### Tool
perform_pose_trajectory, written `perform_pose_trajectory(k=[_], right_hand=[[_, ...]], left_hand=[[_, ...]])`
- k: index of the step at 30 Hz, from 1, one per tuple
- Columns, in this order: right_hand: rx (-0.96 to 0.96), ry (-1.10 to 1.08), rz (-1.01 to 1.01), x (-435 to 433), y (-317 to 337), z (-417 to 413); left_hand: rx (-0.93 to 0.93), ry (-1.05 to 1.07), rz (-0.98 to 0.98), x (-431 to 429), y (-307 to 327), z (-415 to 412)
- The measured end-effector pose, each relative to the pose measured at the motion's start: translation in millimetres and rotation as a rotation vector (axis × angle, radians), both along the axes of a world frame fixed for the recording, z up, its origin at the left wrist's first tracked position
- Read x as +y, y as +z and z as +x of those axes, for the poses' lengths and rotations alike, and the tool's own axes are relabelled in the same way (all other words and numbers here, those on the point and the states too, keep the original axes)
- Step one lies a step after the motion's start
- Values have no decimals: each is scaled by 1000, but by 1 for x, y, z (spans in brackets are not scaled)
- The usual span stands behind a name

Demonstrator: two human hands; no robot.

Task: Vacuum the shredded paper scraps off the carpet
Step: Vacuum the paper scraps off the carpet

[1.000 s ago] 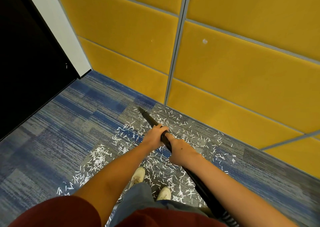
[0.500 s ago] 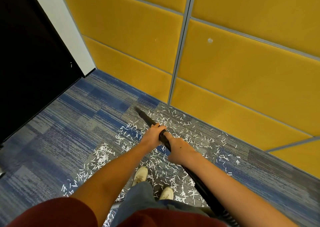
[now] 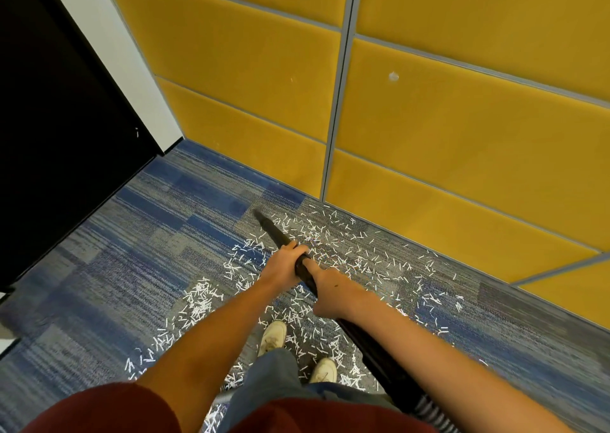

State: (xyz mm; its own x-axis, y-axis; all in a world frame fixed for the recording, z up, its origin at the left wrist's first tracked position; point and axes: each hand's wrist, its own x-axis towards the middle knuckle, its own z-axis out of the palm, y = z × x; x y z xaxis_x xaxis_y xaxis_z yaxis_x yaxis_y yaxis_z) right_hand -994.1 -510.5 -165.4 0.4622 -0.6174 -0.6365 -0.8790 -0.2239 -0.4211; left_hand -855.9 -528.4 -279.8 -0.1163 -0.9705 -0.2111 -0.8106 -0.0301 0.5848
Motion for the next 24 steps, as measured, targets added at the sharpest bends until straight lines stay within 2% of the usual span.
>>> perform_pose_trajectory(k=[7, 12, 18, 24], right_hand=[[-72, 36, 55, 9, -1, -20], [-193, -205, 285, 22, -10, -26], [-109, -138, 115, 68, -27, -23], [-6, -40, 60, 95, -33, -10]], left_hand=[[22, 114, -10, 33, 1, -15], [32, 136, 29, 58, -7, -22], [-103, 97, 97, 92, -14, -32], [-289, 7, 202, 111, -14, -23]])
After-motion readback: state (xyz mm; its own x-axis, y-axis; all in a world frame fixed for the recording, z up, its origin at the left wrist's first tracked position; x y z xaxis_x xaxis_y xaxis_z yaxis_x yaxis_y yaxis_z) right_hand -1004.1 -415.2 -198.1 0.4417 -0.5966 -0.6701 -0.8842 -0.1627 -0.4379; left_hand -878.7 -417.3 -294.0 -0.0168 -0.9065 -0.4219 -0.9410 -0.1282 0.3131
